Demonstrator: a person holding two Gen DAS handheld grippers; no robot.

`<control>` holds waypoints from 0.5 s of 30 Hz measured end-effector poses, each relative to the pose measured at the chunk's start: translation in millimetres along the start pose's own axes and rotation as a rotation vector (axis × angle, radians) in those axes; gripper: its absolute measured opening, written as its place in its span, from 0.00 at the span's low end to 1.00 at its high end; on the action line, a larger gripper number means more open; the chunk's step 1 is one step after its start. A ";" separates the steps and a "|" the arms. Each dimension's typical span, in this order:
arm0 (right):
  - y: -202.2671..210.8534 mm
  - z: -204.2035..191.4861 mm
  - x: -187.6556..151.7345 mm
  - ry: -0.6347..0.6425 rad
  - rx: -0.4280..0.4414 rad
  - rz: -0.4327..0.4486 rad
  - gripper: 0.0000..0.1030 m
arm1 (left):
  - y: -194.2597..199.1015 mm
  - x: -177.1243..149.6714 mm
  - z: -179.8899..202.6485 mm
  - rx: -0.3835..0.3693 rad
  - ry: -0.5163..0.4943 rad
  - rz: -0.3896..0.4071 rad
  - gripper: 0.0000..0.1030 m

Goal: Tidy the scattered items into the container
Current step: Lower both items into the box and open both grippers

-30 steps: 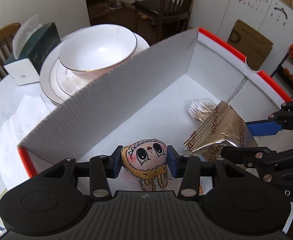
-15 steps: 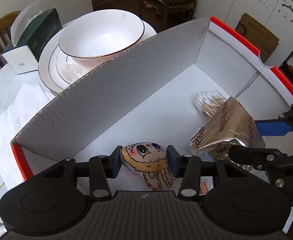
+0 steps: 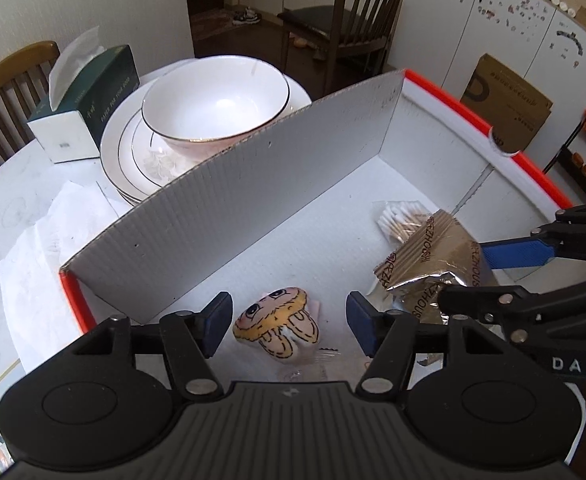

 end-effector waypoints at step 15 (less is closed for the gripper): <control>31.0 -9.3 4.5 0.020 -0.002 0.047 0.52 | 53.4 -10.2 -8.0 -0.018 0.043 0.122 0.60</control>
Point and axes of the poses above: each gripper's, at about its wrist camera, not at the fingertips, and y roughly against the way its jaws point, z to its right, x to its top, the point moved 9 cm from there along -y, roughly the way its jaws point, and after that the axes turned 3 degrees about -z, right-handed, at the moved point
